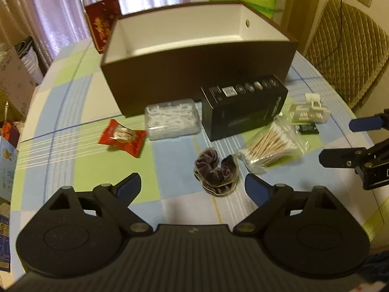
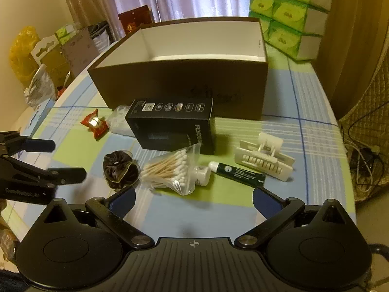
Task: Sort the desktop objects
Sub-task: 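Grasp dark brown fabric pouch with left tool while right tool approaches cotton swab bag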
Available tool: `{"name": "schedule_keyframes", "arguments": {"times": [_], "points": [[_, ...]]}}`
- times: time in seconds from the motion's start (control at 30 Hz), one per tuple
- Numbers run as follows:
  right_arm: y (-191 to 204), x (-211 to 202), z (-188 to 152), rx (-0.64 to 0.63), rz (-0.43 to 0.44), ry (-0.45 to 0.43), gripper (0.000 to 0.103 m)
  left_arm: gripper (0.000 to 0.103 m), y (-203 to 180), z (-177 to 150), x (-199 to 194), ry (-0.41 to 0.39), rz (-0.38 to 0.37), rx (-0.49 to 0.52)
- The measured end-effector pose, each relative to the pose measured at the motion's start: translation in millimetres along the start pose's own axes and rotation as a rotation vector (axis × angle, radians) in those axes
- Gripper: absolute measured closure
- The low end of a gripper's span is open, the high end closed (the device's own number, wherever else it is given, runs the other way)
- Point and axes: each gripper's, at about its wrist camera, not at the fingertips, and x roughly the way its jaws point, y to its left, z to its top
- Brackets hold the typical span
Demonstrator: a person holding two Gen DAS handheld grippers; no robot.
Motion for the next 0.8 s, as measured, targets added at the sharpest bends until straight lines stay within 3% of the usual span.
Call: {"name": "schedule_keyframes", "arguments": {"times": [0.23,0.6,0.77,0.8], "points": [[-3.6,14.8,1.4,0.023,0.013,0.005,0.015,0.016,-5.2,2.9,24.9,-0.004,-0.035,0.047],[-15.3,24.7,3.7,0.074,0.010,0.013,0.017,0.019,-12.5,7.9,61.1,0.006,-0.066,0.107],[-13.9,28.1,6.4,0.065,0.024,0.005,0.018,0.036,-12.9,8.8,73.8,0.006,-0.081,0.113],[-12.9,28.8,7.0,0.061,0.027,0.003,0.018,0.045,-12.4,8.1,75.5,0.009,-0.083,0.116]]}}
